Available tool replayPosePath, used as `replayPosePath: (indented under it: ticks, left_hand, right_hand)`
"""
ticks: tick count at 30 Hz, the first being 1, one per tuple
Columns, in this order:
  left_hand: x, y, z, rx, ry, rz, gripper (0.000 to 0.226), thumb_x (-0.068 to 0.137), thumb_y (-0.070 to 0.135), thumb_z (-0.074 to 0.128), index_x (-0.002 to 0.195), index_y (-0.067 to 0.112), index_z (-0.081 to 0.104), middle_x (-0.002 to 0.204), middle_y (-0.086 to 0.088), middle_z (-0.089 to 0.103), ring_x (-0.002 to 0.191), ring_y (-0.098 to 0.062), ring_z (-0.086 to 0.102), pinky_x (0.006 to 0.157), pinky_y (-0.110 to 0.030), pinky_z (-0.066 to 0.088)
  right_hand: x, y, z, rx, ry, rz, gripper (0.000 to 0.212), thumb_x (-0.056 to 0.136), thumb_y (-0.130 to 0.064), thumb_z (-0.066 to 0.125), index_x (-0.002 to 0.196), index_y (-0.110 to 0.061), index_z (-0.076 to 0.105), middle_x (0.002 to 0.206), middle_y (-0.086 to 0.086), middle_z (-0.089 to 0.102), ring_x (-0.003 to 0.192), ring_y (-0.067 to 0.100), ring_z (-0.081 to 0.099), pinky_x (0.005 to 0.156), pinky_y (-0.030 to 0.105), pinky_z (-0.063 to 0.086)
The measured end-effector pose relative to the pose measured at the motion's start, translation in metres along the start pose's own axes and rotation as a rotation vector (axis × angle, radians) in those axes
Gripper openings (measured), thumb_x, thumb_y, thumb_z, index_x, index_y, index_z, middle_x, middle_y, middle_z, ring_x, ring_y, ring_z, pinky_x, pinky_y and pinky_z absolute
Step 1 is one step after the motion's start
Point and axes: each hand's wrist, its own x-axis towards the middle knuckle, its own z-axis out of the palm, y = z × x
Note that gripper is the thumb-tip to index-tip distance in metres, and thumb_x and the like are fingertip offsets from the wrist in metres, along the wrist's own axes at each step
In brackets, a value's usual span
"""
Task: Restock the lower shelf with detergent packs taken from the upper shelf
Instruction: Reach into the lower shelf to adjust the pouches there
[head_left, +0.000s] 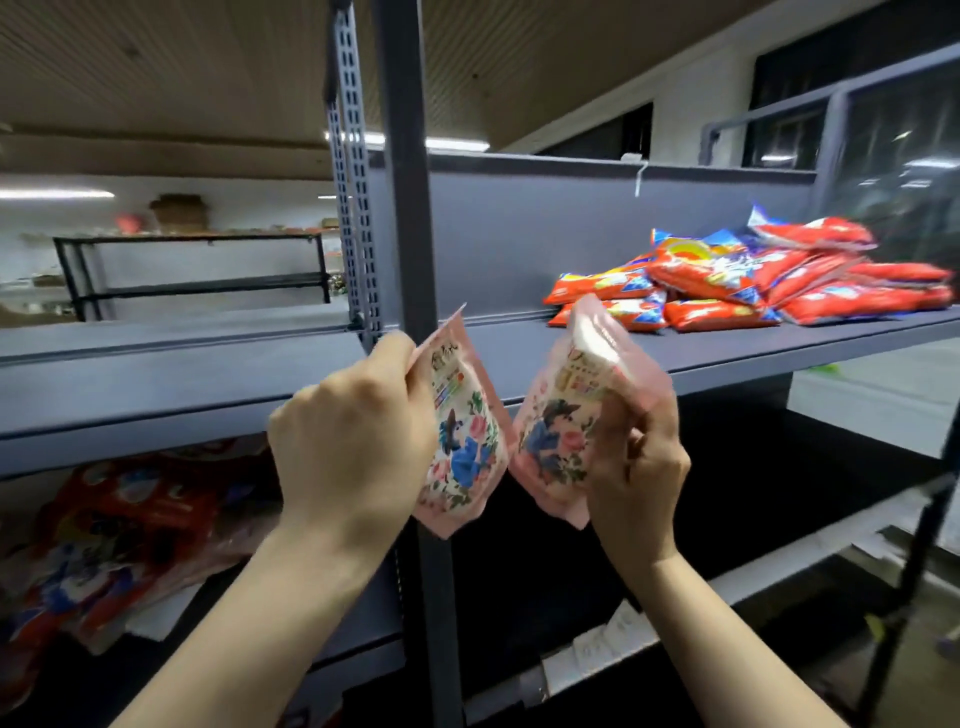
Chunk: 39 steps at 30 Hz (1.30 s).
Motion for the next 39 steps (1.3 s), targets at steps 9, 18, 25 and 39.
replayPosePath:
  ticks: [9, 18, 25, 39]
  left_hand:
    - [0.087, 0.062, 0.101, -0.144, 0.068, -0.339, 0.032, 0.1, 0.034, 0.04, 0.077, 0.013, 0.049, 0.084, -0.014, 0.065, 0.077, -0.038, 0.054, 0.061, -0.036, 0.034]
    - [0.122, 0.033, 0.215, -0.382, 0.016, -0.95, 0.028, 0.096, 0.014, 0.036, 0.106, 0.001, 0.059, 0.11, -0.019, 0.062, 0.093, -0.037, 0.058, 0.066, -0.037, 0.044]
    - [0.114, 0.006, 0.231, -0.175, -0.344, -1.034, 0.045, 0.091, 0.012, 0.05, 0.133, -0.003, 0.043, 0.135, -0.023, 0.047, 0.122, -0.039, 0.047, 0.097, -0.04, 0.043]
    - [0.087, 0.025, 0.224, 0.058, -0.942, -0.506, 0.037, 0.094, 0.037, 0.044, 0.129, 0.034, 0.055, 0.145, 0.001, 0.045, 0.129, -0.022, 0.042, 0.104, -0.031, 0.027]
  right_hand:
    - [0.129, 0.091, 0.005, 0.119, -0.03, 0.143, 0.013, 0.093, -0.023, 0.05, 0.092, -0.01, 0.055, 0.069, -0.017, 0.054, 0.062, 0.004, 0.048, 0.057, 0.013, 0.037]
    - [0.189, 0.167, 0.069, 0.296, -0.293, 0.448, 0.007, 0.096, -0.015, 0.047, 0.097, -0.015, 0.054, 0.084, -0.007, 0.06, 0.087, 0.021, 0.06, 0.078, 0.038, 0.048]
    - [0.169, 0.188, 0.107, 0.245, -0.517, 0.634, 0.019, 0.096, -0.017, 0.048, 0.11, -0.006, 0.054, 0.112, 0.012, 0.062, 0.104, 0.029, 0.057, 0.088, 0.038, 0.044]
    - [0.148, 0.181, 0.094, -0.43, -1.149, 0.231, 0.033, 0.094, -0.03, 0.04, 0.117, -0.02, 0.061, 0.123, 0.006, 0.061, 0.109, 0.028, 0.054, 0.078, 0.033, 0.04]
